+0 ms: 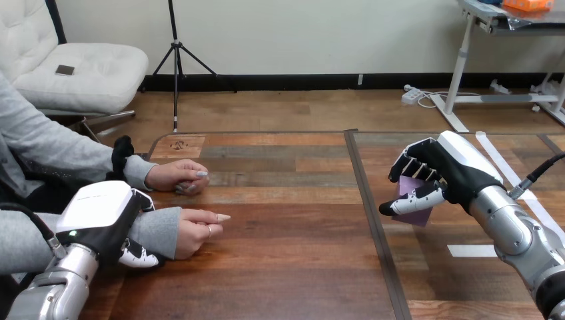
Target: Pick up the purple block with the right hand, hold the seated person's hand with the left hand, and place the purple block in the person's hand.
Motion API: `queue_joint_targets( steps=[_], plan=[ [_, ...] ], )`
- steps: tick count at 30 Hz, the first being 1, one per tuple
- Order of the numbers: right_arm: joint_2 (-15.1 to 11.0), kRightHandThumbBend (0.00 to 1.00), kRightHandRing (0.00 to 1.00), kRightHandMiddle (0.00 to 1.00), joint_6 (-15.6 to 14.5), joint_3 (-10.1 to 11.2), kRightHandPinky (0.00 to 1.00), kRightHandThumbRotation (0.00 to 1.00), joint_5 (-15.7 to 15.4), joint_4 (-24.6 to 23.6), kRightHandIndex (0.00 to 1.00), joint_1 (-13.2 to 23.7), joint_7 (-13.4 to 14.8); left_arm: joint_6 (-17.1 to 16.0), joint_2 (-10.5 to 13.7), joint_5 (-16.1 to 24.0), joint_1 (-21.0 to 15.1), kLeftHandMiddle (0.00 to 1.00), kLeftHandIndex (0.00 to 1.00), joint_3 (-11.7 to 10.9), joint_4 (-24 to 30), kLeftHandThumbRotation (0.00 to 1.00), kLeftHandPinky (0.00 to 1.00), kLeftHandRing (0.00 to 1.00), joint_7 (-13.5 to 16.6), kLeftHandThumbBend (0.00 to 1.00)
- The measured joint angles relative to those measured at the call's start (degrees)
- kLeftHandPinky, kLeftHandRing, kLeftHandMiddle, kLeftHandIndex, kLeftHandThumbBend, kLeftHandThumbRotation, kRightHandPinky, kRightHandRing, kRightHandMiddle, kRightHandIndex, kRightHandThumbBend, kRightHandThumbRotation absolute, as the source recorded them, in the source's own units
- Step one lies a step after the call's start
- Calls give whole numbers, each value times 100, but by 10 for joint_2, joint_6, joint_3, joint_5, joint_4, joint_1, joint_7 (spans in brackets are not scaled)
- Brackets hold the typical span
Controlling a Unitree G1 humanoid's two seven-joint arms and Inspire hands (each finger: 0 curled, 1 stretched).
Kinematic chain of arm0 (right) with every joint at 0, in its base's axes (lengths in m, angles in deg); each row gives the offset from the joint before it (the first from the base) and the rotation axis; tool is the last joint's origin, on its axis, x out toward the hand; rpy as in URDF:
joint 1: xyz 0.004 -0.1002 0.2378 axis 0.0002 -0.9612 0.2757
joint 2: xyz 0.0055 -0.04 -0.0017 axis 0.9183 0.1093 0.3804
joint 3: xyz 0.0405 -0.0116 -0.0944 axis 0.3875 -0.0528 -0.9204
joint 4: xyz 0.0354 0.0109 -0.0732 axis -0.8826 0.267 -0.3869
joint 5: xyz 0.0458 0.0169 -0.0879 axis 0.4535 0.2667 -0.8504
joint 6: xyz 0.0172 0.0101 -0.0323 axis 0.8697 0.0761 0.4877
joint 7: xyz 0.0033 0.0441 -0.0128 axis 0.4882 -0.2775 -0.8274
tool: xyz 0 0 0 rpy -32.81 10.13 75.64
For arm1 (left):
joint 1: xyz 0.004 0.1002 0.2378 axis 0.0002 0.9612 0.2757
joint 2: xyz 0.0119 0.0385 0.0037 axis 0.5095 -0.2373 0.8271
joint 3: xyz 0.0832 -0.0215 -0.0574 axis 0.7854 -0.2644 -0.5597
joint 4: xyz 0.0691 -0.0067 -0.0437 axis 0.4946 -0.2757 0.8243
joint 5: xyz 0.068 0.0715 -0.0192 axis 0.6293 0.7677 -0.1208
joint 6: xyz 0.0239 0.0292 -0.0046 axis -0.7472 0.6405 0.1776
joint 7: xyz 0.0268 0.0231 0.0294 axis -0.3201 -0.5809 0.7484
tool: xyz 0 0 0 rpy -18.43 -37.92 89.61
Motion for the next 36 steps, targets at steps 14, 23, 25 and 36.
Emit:
queue_joint_targets(
  steps=[14,23,25,36],
  plan=[
    [0,81,44,47,0,0,41,0,0,0,46,0,1,0,-2,-16,3,37,38,0,0,0,24,32,13,78],
    [0,81,45,47,0,0,42,0,0,0,46,0,1,-1,-3,-18,7,36,38,0,-1,0,24,32,27,76],
    [0,81,45,47,0,0,42,0,0,0,46,0,1,-3,-3,-19,8,36,37,0,-1,0,24,32,32,77],
    [0,81,43,46,0,0,41,0,0,0,46,0,1,-20,-3,-30,23,35,36,-5,6,0,24,31,48,74]
  ],
)
